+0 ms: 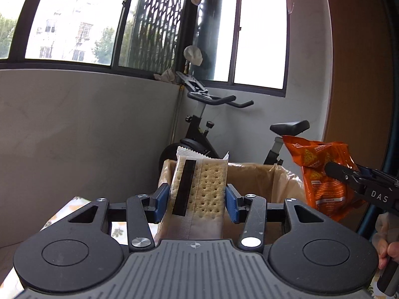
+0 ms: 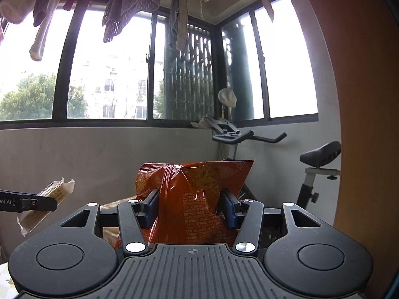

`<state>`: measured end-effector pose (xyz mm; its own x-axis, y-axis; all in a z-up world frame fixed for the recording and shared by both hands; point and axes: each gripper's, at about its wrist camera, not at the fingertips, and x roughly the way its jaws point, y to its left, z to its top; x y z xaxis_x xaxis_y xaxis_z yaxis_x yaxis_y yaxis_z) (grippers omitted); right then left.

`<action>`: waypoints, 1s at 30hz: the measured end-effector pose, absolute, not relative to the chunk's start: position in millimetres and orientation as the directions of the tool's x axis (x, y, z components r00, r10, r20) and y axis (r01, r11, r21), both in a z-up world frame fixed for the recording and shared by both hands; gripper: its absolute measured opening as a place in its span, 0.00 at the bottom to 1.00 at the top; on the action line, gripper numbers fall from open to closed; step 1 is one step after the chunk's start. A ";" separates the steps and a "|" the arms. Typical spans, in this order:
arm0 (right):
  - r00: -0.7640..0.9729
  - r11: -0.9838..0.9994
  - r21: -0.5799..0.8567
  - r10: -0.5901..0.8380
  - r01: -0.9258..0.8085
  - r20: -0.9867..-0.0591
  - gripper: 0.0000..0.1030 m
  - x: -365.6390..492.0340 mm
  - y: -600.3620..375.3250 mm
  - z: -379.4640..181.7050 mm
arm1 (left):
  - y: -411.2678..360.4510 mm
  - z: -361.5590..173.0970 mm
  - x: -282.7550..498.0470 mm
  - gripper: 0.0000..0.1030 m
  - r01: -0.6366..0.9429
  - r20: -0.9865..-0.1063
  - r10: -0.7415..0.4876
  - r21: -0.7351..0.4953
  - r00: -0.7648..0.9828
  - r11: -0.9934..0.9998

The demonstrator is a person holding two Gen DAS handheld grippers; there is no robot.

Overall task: Organize snacks
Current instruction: 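Lift both snacks and carry them over the cardboard box, then open both tools to drop the snacks into the box, then move both tools back toward the remaining snacks on the table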

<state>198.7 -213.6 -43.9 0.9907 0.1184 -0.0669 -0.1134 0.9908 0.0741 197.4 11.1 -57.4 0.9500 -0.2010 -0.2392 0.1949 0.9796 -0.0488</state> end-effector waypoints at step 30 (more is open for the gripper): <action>0.934 0.999 -0.014 0.042 -0.050 -0.355 0.67 317.6 -176.1 -90.4 | -12.5 -79.0 358.5 0.85 0.183 -0.492 -0.225 -0.133 0.841 0.974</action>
<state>317.6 -176.1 -90.4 0.9340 0.0417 -0.3549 -0.0500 0.9986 -0.0143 358.5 -12.5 -79.0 0.8407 -0.2252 -0.4924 0.1831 0.9741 -0.1329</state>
